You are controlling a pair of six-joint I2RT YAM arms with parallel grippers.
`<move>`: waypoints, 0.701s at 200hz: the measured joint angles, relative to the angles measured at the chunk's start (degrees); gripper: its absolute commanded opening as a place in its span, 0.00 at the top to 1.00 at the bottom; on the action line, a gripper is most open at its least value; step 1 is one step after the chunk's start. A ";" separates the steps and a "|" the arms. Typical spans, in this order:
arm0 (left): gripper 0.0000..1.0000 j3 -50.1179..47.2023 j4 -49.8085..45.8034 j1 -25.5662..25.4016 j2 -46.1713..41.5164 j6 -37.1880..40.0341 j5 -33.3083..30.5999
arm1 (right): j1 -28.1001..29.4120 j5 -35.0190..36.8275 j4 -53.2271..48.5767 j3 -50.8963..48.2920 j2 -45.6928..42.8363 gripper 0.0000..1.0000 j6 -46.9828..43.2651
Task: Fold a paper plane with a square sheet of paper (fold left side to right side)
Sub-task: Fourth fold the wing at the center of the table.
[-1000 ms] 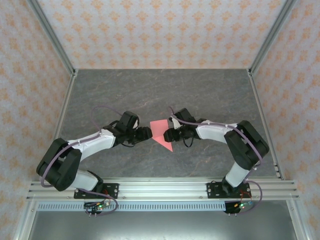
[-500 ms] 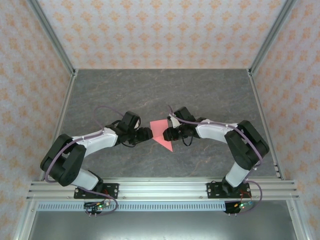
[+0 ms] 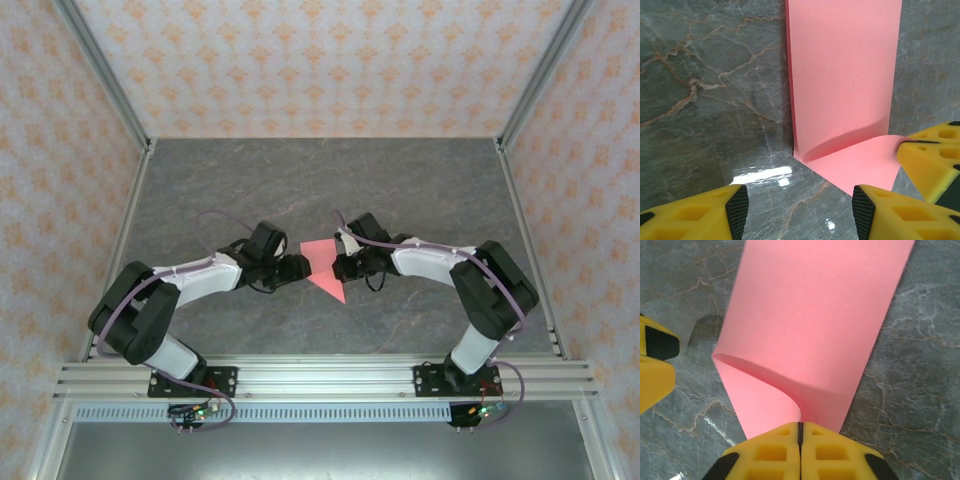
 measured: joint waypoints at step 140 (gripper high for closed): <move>0.78 6.51 4.07 -2.78 7.23 -3.41 0.44 | 0.02 2.56 -1.38 0.26 -0.35 0.82 -0.02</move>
